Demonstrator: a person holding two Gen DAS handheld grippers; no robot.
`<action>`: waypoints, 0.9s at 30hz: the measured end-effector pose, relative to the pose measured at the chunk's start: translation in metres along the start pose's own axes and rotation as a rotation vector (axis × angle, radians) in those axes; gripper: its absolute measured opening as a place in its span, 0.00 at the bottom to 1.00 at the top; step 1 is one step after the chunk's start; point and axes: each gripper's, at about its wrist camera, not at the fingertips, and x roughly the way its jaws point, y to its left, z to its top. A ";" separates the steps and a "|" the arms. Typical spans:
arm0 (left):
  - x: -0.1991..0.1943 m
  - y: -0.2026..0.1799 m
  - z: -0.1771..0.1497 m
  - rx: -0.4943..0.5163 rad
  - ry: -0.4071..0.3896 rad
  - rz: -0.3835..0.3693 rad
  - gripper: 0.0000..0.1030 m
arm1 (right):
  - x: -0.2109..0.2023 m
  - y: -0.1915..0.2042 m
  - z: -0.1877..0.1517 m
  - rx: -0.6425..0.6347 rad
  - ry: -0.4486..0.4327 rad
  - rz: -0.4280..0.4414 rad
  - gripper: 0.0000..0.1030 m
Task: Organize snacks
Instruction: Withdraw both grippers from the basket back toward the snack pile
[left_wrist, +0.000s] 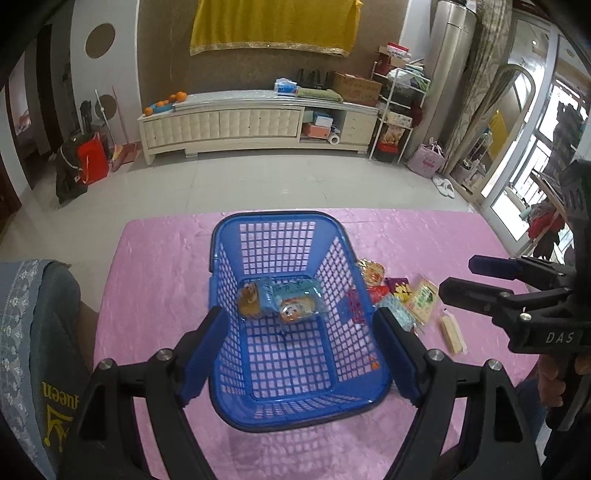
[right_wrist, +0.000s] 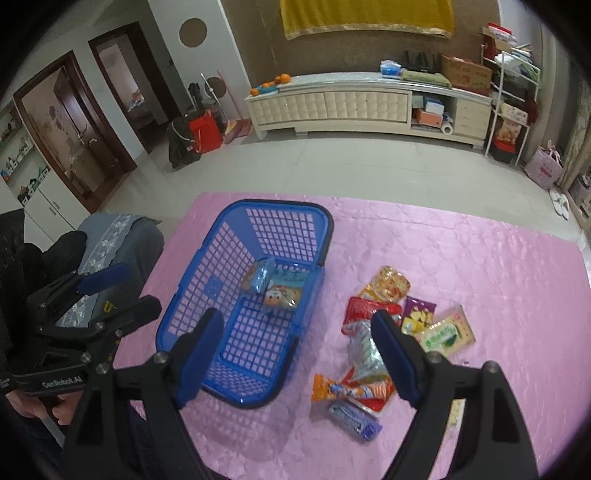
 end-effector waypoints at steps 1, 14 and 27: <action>-0.001 -0.003 -0.001 0.007 -0.001 -0.004 0.76 | -0.002 -0.001 -0.001 0.003 -0.001 -0.003 0.83; 0.004 -0.064 -0.010 0.101 0.009 -0.035 0.76 | -0.031 -0.042 -0.038 0.061 -0.011 -0.040 0.83; 0.042 -0.126 -0.015 0.142 0.086 -0.101 0.76 | -0.038 -0.102 -0.073 0.164 0.011 -0.061 0.83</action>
